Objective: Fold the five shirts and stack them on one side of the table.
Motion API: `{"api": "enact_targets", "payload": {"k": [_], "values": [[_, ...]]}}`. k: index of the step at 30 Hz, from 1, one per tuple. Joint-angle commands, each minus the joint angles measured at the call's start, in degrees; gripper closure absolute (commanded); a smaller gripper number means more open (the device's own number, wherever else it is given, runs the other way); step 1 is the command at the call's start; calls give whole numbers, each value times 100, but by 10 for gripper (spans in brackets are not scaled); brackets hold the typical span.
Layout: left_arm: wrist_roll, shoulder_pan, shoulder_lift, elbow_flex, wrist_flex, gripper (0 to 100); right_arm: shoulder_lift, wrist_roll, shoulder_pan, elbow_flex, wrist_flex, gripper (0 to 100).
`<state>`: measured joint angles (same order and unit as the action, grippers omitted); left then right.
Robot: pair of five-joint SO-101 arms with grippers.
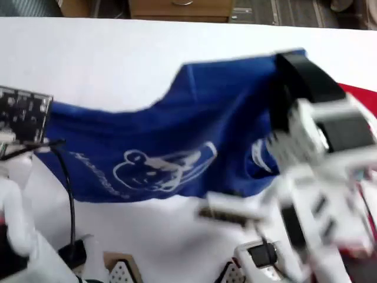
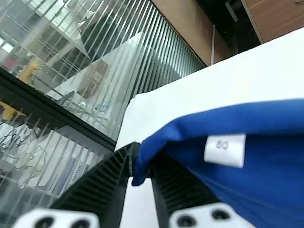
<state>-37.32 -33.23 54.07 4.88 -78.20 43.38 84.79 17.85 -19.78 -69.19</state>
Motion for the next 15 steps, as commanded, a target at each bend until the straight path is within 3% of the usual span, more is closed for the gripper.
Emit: {"api": "enact_targets", "payload": {"k": [1, 8, 15], "values": [[9, 352, -53, 576, 756, 980, -453, -62, -4, 334, 708, 978], [0, 1108, -756, 954, 1960, 980, -1174, -53, -13, 782, 1596, 978], [9, 1389, -2418, -251, 2303, 980, -1930, -53, -356, 774, 2316, 978]]}}
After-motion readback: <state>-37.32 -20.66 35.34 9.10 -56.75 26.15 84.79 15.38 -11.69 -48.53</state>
